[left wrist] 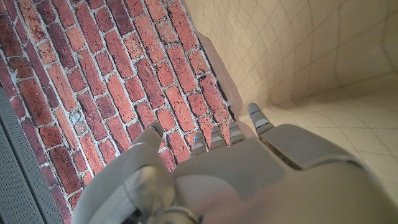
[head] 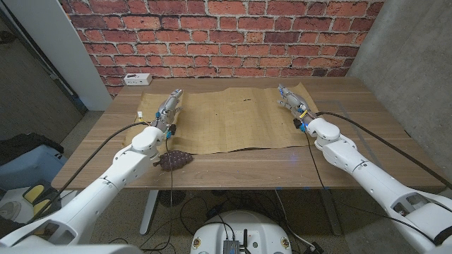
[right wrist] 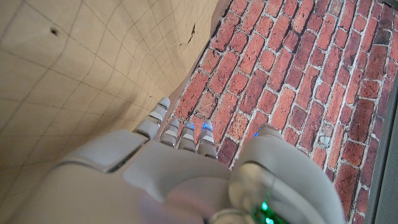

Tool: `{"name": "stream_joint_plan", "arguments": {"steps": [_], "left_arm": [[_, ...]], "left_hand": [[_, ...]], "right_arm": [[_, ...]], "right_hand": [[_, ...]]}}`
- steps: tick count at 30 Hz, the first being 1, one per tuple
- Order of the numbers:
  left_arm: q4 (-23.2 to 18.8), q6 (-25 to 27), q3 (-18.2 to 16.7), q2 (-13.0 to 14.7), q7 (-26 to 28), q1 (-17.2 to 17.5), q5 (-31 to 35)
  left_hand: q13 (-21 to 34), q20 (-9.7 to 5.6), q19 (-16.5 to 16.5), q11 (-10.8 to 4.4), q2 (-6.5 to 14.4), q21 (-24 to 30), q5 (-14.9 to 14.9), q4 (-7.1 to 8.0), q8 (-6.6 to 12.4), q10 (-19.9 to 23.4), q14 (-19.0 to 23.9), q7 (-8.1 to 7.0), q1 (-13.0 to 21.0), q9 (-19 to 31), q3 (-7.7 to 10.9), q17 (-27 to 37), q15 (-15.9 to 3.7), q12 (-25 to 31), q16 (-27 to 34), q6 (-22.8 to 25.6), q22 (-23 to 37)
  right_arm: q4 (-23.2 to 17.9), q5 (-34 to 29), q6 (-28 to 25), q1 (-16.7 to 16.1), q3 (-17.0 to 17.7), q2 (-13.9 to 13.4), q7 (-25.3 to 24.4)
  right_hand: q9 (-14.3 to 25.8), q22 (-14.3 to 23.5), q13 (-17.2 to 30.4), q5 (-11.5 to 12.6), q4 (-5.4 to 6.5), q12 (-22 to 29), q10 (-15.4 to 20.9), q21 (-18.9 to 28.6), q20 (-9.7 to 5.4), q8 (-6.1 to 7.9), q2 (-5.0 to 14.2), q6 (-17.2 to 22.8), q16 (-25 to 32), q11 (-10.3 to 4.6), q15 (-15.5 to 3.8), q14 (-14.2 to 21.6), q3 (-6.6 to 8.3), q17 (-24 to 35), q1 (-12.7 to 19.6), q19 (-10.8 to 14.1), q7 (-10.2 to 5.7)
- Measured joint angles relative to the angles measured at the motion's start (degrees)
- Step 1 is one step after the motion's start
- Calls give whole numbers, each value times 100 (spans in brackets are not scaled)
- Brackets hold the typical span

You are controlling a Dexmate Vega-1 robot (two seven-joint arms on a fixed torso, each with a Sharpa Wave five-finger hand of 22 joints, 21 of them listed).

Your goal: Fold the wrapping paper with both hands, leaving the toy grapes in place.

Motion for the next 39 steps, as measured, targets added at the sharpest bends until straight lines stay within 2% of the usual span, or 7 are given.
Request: {"name": "stream_joint_plan", "arguments": {"steps": [7,17,29,39], "left_arm": [[-449,448,-105,206,359,187,69],[-1063,1060,-309,460,857,525,105],[-1572,1625,-506,600,1405,867,125],[-2132,2055,-795,663,1887,1301,127]], "left_hand": [[23,70,215,40,46,0,-22,-30,0,142,133,48,46,28,80,0,51,44,0,110,0],[22,70,275,64,98,0,-22,-55,0,166,163,79,98,27,151,28,82,44,0,141,-1],[22,40,306,82,97,0,-22,-54,0,184,187,79,98,27,198,28,105,44,0,140,-1],[21,70,336,82,97,0,-46,-55,-24,183,205,79,97,26,246,27,123,17,0,140,27]], "right_arm": [[-6,-224,-142,155,-155,-13,14],[-96,-542,-339,338,-376,-41,75],[-244,-889,-594,545,-641,-81,95],[-255,-1288,-860,769,-892,-54,179]], "right_hand": [[0,-1,0,0,-33,0,28,0,0,0,25,30,0,11,21,22,73,-1,86,0,-14],[0,-1,0,-33,-105,0,49,0,-23,0,41,28,0,32,0,61,146,-1,163,23,-13],[-1,-1,-1,-72,-159,0,69,0,-23,0,55,28,0,11,0,61,200,-1,282,22,-13],[-1,-1,-1,-73,-214,0,69,0,-54,0,61,27,0,12,-31,92,255,-1,336,53,-13]]}}
